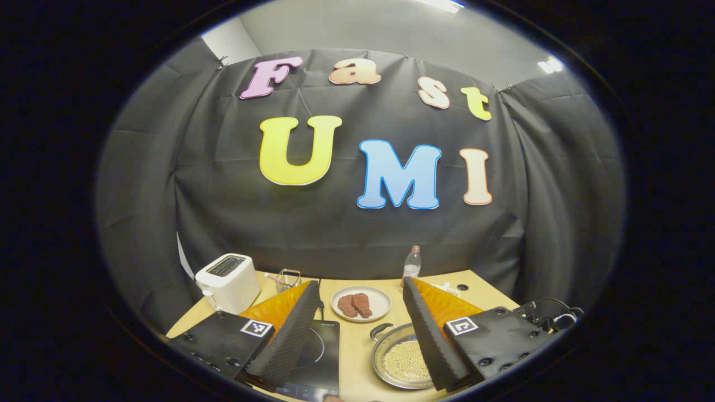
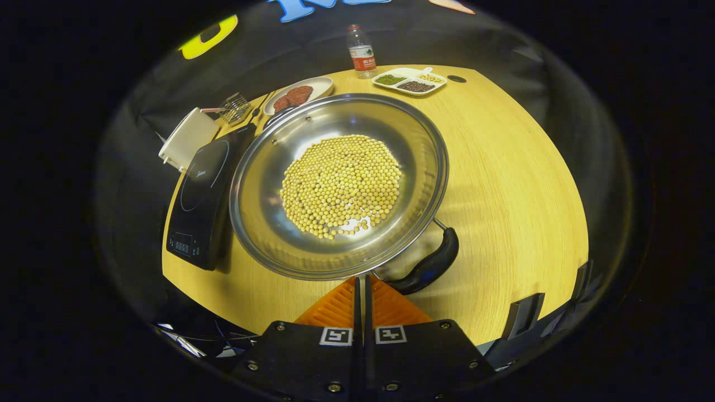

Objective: First push the handle of the pot to place it horizontally, then grasp the pot with both hands and set it on the induction cooktop.

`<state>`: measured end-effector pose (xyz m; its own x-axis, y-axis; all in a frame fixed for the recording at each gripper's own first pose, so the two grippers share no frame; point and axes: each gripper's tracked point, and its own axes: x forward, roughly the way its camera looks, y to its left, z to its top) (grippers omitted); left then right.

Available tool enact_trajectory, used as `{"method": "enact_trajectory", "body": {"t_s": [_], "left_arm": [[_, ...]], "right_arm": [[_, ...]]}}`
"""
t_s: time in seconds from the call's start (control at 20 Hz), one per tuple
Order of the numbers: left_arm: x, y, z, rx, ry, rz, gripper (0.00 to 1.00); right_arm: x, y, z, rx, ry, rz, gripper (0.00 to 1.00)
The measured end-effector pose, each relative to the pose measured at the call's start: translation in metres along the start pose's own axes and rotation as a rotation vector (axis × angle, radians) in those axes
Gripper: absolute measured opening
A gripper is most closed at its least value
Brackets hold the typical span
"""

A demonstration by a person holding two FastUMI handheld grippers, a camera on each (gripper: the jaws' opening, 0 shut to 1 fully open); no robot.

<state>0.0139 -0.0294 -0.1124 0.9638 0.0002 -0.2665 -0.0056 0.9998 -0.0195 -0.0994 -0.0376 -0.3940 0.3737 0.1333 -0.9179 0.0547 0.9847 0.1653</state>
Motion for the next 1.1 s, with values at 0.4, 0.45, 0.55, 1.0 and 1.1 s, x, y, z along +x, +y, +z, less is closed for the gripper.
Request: {"method": "enact_trajectory", "body": {"t_s": [0.4, 0.45, 0.55, 1.0, 1.1], "left_arm": [[0.006, -0.003, -0.002, 0.012, 0.011, -0.011, 0.97], [0.007, -0.003, -0.001, 0.012, 0.012, -0.012, 0.97], [0.009, -0.005, -0.002, 0.013, 0.014, -0.015, 0.97], [0.016, -0.01, -0.001, 0.019, 0.015, -0.018, 0.95], [0.016, -0.01, -0.002, 0.019, 0.017, -0.015, 0.95]], "right_arm": [[0.004, -0.043, 0.02, 0.035, -0.026, -0.075, 0.01], [0.004, -0.049, 0.024, 0.031, -0.031, -0.086, 0.01], [0.004, -0.059, 0.031, 0.029, -0.041, -0.108, 0.01], [0.005, -0.089, 0.061, 0.058, -0.085, -0.14, 0.01], [0.006, -0.095, 0.067, 0.049, -0.091, -0.147, 0.01]]}}
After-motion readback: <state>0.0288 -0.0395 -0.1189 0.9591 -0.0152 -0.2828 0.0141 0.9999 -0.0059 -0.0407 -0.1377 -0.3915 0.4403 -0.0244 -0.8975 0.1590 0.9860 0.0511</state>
